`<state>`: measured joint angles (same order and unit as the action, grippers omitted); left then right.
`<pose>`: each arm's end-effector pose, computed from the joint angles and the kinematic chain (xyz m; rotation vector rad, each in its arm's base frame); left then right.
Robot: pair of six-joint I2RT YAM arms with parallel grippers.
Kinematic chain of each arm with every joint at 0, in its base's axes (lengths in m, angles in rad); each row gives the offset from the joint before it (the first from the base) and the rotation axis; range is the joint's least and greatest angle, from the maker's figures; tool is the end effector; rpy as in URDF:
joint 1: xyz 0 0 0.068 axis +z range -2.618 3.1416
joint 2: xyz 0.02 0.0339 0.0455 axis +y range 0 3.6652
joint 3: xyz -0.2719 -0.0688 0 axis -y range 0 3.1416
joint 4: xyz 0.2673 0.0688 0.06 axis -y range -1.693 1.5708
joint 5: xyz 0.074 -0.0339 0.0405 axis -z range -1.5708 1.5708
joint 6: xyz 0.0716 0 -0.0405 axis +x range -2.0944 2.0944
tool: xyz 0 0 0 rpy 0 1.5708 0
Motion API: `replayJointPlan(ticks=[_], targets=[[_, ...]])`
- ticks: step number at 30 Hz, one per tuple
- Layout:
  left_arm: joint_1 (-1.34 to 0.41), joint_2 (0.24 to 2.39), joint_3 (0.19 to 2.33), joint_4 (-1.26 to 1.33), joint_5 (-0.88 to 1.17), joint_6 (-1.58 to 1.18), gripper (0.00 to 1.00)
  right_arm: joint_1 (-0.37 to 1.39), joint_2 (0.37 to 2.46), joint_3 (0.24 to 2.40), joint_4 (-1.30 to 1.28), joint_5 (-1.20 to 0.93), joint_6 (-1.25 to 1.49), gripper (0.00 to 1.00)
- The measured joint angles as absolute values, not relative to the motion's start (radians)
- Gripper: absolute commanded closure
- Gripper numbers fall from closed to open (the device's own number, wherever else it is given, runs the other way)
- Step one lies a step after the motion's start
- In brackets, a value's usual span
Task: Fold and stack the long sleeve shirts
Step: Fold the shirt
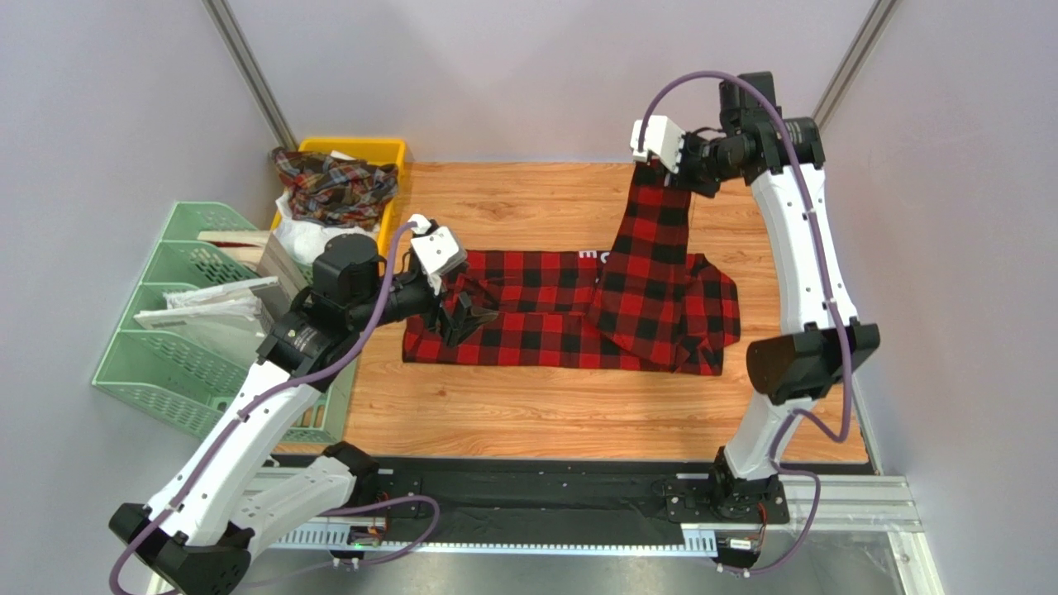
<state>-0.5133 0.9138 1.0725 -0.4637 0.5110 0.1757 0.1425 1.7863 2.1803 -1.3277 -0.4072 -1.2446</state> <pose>0.1906 -0.1476 0.3893 0.9649 1.6325 -0.7091 0.3771 0.0828 0.4248 -1.6568 1.7378 0.0077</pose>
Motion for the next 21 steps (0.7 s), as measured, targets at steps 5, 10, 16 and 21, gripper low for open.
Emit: replayJointPlan(ticks=[5,10,16,21], targets=[[-0.51,0.879,1.034,-0.479,0.452,0.139,0.01,0.11,1.874,2.264,-1.258,-0.364,-1.268,1.0],[-0.509,0.878,1.019,-0.482,0.398,0.124,0.01,0.108,1.864,2.198,-1.12,-0.335,-1.265,1.0],[-0.508,0.879,0.995,-0.48,0.355,0.109,0.01,0.121,1.828,2.098,-1.0,-0.316,-1.254,1.0],[-0.508,0.886,0.986,-0.477,0.332,0.097,0.01,0.164,1.749,1.995,-0.898,-0.295,-1.273,1.0]])
